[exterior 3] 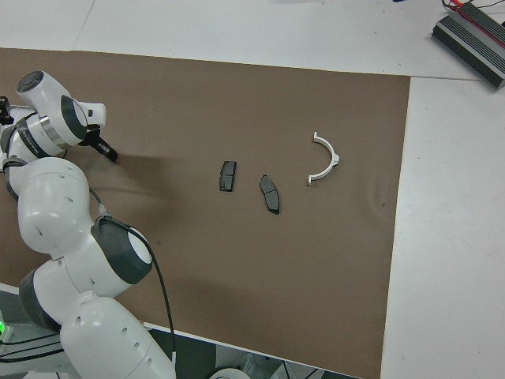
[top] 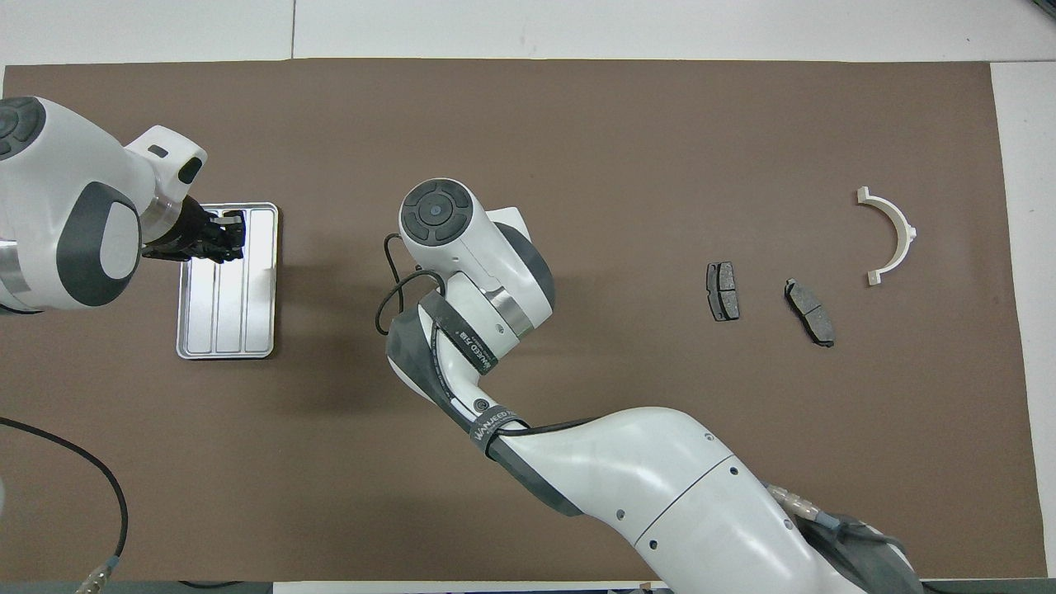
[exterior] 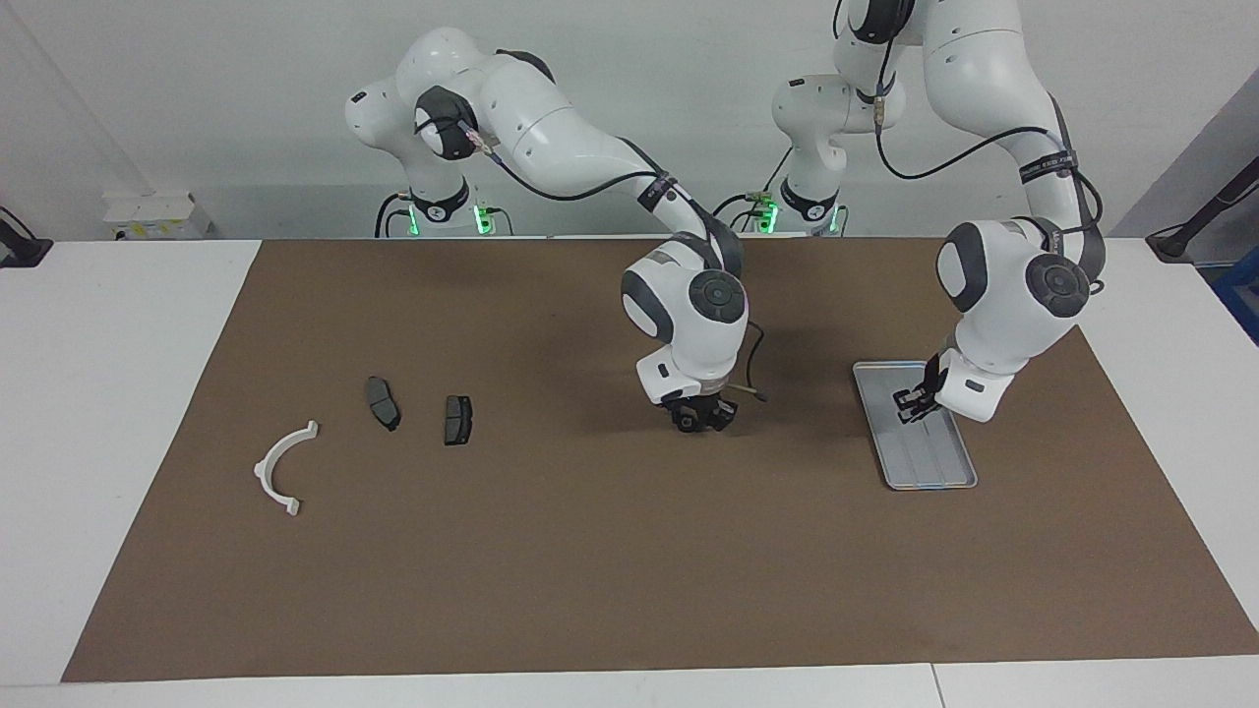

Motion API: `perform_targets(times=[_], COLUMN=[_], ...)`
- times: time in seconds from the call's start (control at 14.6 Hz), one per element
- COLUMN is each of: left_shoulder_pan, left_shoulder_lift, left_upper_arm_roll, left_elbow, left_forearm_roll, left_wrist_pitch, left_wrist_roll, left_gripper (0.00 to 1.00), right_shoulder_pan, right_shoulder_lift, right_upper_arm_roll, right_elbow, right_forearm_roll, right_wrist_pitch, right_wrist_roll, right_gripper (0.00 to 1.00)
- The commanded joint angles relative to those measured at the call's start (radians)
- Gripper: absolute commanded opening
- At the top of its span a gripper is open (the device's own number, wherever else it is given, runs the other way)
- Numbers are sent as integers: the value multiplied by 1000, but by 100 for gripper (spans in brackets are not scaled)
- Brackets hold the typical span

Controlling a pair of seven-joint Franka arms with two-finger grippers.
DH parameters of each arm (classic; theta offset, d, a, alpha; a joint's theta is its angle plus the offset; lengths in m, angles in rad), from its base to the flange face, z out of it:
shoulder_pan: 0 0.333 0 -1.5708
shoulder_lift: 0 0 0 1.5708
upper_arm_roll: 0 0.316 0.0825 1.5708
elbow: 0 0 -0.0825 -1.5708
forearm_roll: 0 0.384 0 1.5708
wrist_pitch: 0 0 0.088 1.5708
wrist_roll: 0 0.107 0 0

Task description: Place bearing gear from tray to pile

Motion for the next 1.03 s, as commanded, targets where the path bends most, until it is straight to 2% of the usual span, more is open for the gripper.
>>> perform_targets(times=[0.0, 0.21, 0.41, 0.69, 0.82, 0.96], left_shoulder_pan=[-9, -41, -96, -278, -391, -494], left_shoulder_lift=[-11, -9, -6, 5, 21, 89], left_upper_arm_roll=[8, 6, 6, 8, 9, 12], left_elbow=[-6, 2, 11, 37, 37, 65], left_forearm_roll=[1, -1, -1, -19, -18, -15], left_wrist_pitch=[-10, -8, -4, 22, 88, 127], left_wrist_roll=[-15, -76, -161, -418, -570, -662], left_gripper=[0, 0, 0, 0, 0, 0], right_shoulder_pan=[-18, -41, -126, -301, -407, -503], right_shoulder_lift=[-4, -25, -137, -275, -297, -295], right_upper_arm_roll=[11, 11, 11, -1, 0, 0], right_elbow=[-34, -9, 21, 20, 20, 12], right_forearm_roll=[19, 15, 16, -4, -62, -79], right_wrist_pitch=[2, -80, -229, -402, -427, -412], right_wrist_roll=[-23, -34, -200, -623, -864, -1062], right_gripper=[0, 0, 0, 0, 0, 0])
